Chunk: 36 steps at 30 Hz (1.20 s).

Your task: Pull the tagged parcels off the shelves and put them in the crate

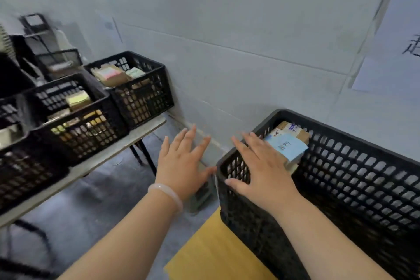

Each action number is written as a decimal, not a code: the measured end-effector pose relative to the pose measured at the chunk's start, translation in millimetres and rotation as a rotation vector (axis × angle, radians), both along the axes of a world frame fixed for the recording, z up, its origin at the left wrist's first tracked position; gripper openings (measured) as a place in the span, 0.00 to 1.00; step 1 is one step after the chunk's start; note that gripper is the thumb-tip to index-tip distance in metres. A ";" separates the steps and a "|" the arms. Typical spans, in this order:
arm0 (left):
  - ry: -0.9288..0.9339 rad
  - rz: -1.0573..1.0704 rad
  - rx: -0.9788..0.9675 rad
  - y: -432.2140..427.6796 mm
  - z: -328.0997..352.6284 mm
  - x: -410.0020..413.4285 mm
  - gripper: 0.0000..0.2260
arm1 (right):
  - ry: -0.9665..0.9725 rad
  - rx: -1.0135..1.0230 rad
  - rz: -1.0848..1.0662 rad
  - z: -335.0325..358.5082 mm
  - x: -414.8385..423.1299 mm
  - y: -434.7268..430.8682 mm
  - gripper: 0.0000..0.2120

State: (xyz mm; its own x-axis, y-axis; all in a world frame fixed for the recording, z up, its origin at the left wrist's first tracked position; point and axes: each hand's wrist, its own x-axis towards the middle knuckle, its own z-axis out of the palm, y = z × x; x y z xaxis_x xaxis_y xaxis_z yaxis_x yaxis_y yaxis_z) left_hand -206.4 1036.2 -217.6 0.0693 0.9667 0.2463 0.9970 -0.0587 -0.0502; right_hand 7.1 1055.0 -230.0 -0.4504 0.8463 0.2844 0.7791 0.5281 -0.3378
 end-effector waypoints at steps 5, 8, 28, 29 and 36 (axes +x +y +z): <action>0.034 0.278 0.066 -93.7 18.6 -92.9 0.34 | -0.046 0.021 0.315 16.0 -104.5 -25.6 0.46; 0.054 0.445 0.116 -156.7 33.9 -142.1 0.34 | -0.008 0.060 0.487 30.5 -172.8 -59.4 0.47; 0.317 1.433 0.404 -660.2 143.4 -245.5 0.38 | 0.385 0.217 1.472 141.6 -475.4 -483.5 0.44; 0.352 1.480 0.416 -679.8 150.9 -238.5 0.37 | 0.408 0.223 1.519 146.3 -479.9 -504.7 0.43; 0.635 1.706 0.517 -772.2 197.5 -185.4 0.34 | 0.578 0.171 1.801 188.9 -495.3 -626.3 0.40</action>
State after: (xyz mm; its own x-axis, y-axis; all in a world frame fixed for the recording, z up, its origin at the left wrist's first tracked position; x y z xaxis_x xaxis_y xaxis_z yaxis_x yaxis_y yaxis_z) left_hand -391.9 264.0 -20.1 -0.5672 -0.0604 0.8214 -0.2065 0.9759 -0.0708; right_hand -488.2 428.7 -41.1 -0.4744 -0.5059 0.7204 -0.8334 0.5217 -0.1824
